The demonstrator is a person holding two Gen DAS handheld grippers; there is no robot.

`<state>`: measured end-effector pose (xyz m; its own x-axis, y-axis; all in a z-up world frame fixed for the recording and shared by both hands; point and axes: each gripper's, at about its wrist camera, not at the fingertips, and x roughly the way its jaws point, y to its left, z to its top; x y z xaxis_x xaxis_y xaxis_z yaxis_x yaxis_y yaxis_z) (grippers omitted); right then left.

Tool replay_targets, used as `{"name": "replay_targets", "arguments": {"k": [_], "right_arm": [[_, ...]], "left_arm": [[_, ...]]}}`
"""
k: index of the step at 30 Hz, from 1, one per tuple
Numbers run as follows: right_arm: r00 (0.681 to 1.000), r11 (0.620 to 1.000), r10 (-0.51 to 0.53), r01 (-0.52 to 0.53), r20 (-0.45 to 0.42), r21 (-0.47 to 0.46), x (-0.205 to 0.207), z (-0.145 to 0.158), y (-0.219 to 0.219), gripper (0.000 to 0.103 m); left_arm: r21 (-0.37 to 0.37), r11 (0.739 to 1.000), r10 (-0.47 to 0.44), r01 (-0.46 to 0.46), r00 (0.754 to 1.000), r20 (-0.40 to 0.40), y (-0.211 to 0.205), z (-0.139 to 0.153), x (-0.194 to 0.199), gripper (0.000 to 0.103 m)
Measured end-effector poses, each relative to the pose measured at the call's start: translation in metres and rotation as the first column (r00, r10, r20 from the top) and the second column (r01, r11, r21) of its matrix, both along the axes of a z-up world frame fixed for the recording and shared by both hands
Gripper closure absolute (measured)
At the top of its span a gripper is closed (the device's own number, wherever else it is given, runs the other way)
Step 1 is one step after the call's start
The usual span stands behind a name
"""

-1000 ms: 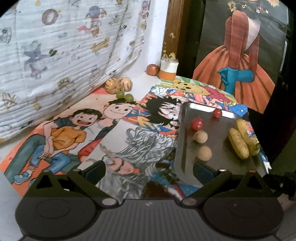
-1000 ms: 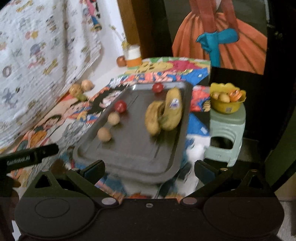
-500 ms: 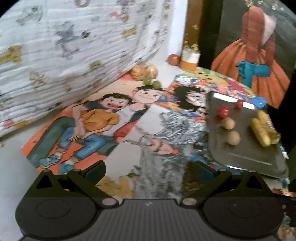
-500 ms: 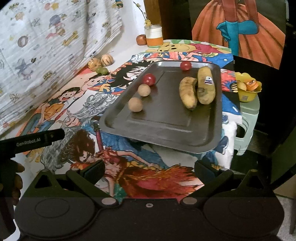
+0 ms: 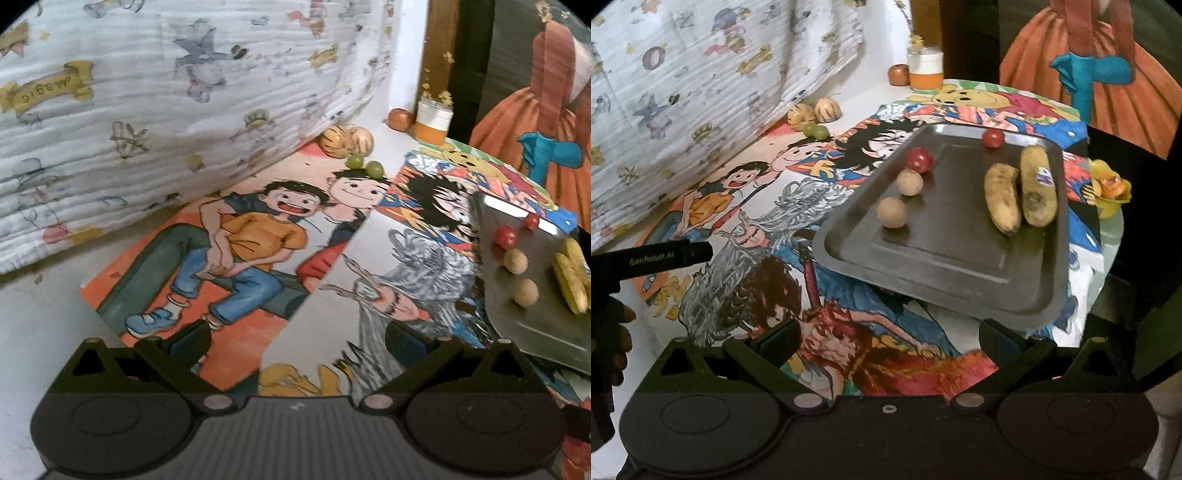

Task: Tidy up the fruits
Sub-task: 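Lift both grippers away from the tray, then move the right gripper to a pale striped melon while the left gripper approaches a green grape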

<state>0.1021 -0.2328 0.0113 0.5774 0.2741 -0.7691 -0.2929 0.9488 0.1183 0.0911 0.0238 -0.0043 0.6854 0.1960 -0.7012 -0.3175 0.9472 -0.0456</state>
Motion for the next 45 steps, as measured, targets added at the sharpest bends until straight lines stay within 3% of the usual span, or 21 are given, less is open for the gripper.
{"name": "replay_targets", "arguments": {"k": [9, 12, 19, 23, 26, 29, 34, 40, 43, 45], "right_arm": [[0.992, 0.994, 0.108, -0.107, 0.065, -0.012, 0.03, 0.02, 0.014, 0.001], [0.977, 0.98, 0.199, -0.198, 0.074, -0.029, 0.042, 0.031, 0.021, 0.001], [0.871, 0.879, 0.463, -0.428, 0.164, -0.211, 0.068, 0.062, 0.046, 0.001], [0.814, 0.828, 0.547, -0.491, 0.195, -0.27, 0.094, 0.074, 0.051, 0.001], [0.791, 0.808, 0.576, -0.51, 0.206, -0.296, 0.122, 0.084, 0.05, 0.001], [0.793, 0.813, 0.57, -0.508, 0.215, -0.284, 0.161, 0.095, 0.049, 0.001], [0.84, 0.858, 0.511, -0.486, 0.181, -0.167, 0.239, 0.107, 0.055, 0.001], [0.868, 0.876, 0.481, -0.479, 0.123, -0.053, 0.318, 0.093, 0.092, 0.001], [0.852, 0.858, 0.513, -0.51, 0.099, -0.056, 0.343, 0.076, 0.117, 0.001], [0.808, 0.816, 0.577, -0.568, 0.117, -0.107, 0.352, 0.065, 0.132, 0.001]], "left_arm": [[0.034, 0.999, 0.028, -0.028, 1.0, -0.001, 0.021, 0.004, 0.016, 0.0], [0.037, 0.999, 0.019, -0.019, 1.0, 0.005, 0.028, 0.007, 0.024, 0.0], [-0.026, 0.999, -0.03, 0.03, 1.0, 0.009, 0.045, 0.017, 0.049, 0.0], [-0.104, 0.994, -0.026, 0.027, 1.0, 0.007, 0.058, 0.022, 0.072, 0.0], [-0.152, 0.988, -0.009, 0.012, 1.0, 0.018, 0.067, 0.023, 0.091, 0.0], [-0.16, 0.987, -0.026, 0.031, 0.999, 0.032, 0.067, 0.023, 0.11, 0.0], [-0.14, 0.984, -0.104, 0.113, 0.992, 0.068, 0.051, 0.02, 0.143, 0.0], [-0.192, 0.969, -0.139, 0.157, 0.985, 0.105, 0.033, 0.009, 0.181, 0.0], [-0.218, 0.964, -0.125, 0.15, 0.985, 0.123, 0.027, 0.001, 0.197, 0.0], [-0.215, 0.966, -0.118, 0.145, 0.984, 0.135, 0.023, -0.004, 0.206, 0.001]]}}
